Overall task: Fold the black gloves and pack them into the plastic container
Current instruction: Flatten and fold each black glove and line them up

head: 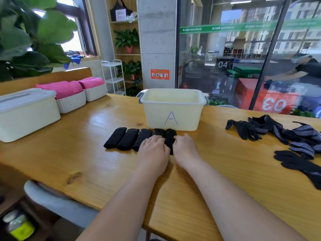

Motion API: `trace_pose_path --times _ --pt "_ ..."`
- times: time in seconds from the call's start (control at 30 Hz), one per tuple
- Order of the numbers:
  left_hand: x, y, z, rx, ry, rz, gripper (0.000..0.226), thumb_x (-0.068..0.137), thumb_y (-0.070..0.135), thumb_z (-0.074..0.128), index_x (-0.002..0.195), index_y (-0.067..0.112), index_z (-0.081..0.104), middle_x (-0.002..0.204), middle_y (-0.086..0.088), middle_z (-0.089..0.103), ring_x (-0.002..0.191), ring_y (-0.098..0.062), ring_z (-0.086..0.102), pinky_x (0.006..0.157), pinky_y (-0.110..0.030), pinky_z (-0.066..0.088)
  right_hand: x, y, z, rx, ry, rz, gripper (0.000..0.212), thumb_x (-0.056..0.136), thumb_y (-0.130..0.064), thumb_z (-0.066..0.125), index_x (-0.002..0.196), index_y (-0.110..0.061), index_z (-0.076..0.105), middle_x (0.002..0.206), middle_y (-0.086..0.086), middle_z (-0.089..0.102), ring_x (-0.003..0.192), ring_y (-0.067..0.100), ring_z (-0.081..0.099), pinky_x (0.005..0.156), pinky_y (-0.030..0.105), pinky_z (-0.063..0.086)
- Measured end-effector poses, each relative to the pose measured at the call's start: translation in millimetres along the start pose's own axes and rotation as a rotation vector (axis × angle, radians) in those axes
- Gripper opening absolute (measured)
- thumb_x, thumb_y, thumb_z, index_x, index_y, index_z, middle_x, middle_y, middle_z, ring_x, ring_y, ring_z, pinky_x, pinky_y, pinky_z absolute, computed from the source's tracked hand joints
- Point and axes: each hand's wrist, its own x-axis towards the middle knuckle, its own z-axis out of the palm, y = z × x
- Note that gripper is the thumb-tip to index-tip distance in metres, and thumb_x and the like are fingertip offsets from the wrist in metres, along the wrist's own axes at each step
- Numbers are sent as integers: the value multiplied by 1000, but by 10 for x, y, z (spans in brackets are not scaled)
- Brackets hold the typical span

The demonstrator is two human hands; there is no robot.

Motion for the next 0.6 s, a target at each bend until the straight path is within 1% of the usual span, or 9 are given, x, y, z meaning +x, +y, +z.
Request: trace_pose_path --times 0.07,0.1,0.2,0.23,0.3,0.37,0.43,0.5,0.6 --pt "1 -14 -4 1 5 -4 45 93 31 36 108 14 75 120 2 73 118 -23 66 110 -46 49 27 -31 33 30 -34 0 24 104 -13 48 118 -5 66 108 8 46 107 34 56 85 37 45" --pt "1 -23 -3 9 6 -1 43 93 30 38 109 14 75 120 2 73 117 -23 66 110 -46 48 40 -25 49 57 -32 5 26 103 -14 47 118 -5 66 109 9 46 107 36 56 86 38 45" --pt "-2 -29 -7 37 2 15 46 92 31 39 116 15 74 123 2 72 119 -22 65 113 -46 46 30 62 50 106 3 9 41 105 -18 41 139 -11 63 127 13 50 114 36 57 93 39 47" --pt "-1 -22 -9 42 6 23 46 92 31 38 116 15 74 123 2 72 119 -22 65 113 -46 47 10 105 38 106 16 7 44 106 -19 40 145 -15 60 130 11 49 116 35 56 91 37 47" --pt "-9 1 -16 53 12 45 44 92 31 41 117 16 74 124 2 72 122 -23 64 113 -46 46 -59 192 -20 89 23 -10 47 106 -22 39 149 -21 59 131 7 48 116 30 55 89 37 46" --pt "-24 23 -22 74 8 78 43 93 30 45 120 17 75 129 2 71 129 -23 62 115 -47 45 -139 283 -92 37 18 -37 47 107 -24 39 151 -27 57 134 4 48 122 27 50 97 40 48" --pt "-30 42 -18 103 3 111 43 95 32 47 123 18 76 133 3 71 135 -23 59 118 -48 43 -212 375 -169 -38 1 -69 47 108 -26 40 151 -31 56 140 3 49 130 26 44 105 42 46" --pt "-28 91 -18 120 6 135 45 97 34 46 128 18 75 138 2 70 140 -23 56 122 -49 39 -267 469 -244 -66 -20 -86 47 108 -27 40 153 -31 55 146 0 49 134 25 41 109 43 45" --pt "-31 264 -27 104 3 200 48 100 36 45 136 20 71 144 4 67 145 -21 51 126 -46 32 -339 618 -376 -94 -24 -107 47 109 -26 40 153 -32 53 151 -3 47 139 23 38 112 43 44"
